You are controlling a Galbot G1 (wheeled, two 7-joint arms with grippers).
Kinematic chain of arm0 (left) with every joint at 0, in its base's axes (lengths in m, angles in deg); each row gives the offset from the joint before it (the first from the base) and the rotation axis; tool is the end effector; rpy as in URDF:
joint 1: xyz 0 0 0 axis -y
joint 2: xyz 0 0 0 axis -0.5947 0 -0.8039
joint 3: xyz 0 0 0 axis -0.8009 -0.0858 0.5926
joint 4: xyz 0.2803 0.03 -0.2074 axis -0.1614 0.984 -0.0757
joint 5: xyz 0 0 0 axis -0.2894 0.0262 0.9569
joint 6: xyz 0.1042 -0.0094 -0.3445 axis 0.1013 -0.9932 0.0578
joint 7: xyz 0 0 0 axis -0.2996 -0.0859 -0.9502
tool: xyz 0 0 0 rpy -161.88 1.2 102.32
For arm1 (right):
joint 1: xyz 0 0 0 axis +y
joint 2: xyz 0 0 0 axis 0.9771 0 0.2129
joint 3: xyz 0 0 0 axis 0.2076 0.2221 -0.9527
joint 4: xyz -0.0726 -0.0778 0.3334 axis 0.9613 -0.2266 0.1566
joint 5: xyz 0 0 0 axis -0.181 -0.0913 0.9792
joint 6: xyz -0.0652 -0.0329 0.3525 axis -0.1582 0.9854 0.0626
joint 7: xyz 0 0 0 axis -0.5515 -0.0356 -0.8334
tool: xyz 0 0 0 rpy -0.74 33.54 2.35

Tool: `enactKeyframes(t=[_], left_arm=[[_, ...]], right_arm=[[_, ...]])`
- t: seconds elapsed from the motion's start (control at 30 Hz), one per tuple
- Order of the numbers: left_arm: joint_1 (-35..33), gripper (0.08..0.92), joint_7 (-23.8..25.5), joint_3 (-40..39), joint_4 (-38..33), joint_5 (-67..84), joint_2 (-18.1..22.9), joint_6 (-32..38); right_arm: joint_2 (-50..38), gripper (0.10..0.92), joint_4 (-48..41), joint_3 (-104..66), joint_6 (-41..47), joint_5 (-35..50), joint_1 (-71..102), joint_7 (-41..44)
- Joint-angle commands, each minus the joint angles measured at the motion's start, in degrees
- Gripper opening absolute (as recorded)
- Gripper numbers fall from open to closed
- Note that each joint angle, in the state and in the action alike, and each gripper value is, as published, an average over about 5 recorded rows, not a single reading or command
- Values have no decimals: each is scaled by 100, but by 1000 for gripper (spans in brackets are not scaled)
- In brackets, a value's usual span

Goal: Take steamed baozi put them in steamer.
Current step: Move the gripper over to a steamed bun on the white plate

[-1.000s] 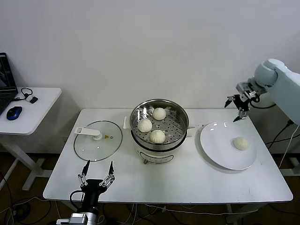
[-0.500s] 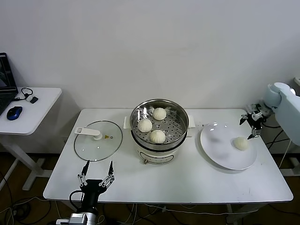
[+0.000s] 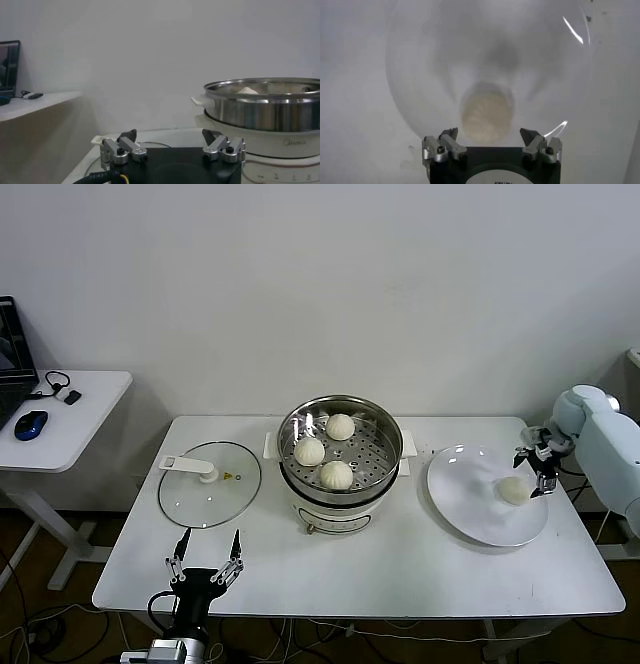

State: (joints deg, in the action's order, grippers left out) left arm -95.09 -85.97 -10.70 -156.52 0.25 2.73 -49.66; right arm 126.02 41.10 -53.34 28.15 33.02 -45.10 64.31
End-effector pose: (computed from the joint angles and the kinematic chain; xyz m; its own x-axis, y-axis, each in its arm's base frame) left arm 0.1193 -0.0025 -0.3383 -0.9941 0.0033 0.1085 0.0112 0.9973 0.0721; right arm 0.5653 -0.3141 -0.2110 -0.0930 0.0723 0.9930 -0.9919 -0.0930 -0.0861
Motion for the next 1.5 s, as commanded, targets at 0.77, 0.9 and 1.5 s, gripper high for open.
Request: enactKeyframes(t=[0.77, 0.9, 1.5], left_arm=[[-37, 823, -2, -26, 38, -21, 34, 32], [-37, 823, -4, -26, 32, -24, 37, 30], [-23, 823, -12, -22, 22, -26, 48, 25]], right_arm=[[363, 823, -413, -636, -188, -715, 238, -217], [353, 823, -416, -650, -198, -744, 232, -197], [329, 665, -329, -621, -169, -615, 209, -101]])
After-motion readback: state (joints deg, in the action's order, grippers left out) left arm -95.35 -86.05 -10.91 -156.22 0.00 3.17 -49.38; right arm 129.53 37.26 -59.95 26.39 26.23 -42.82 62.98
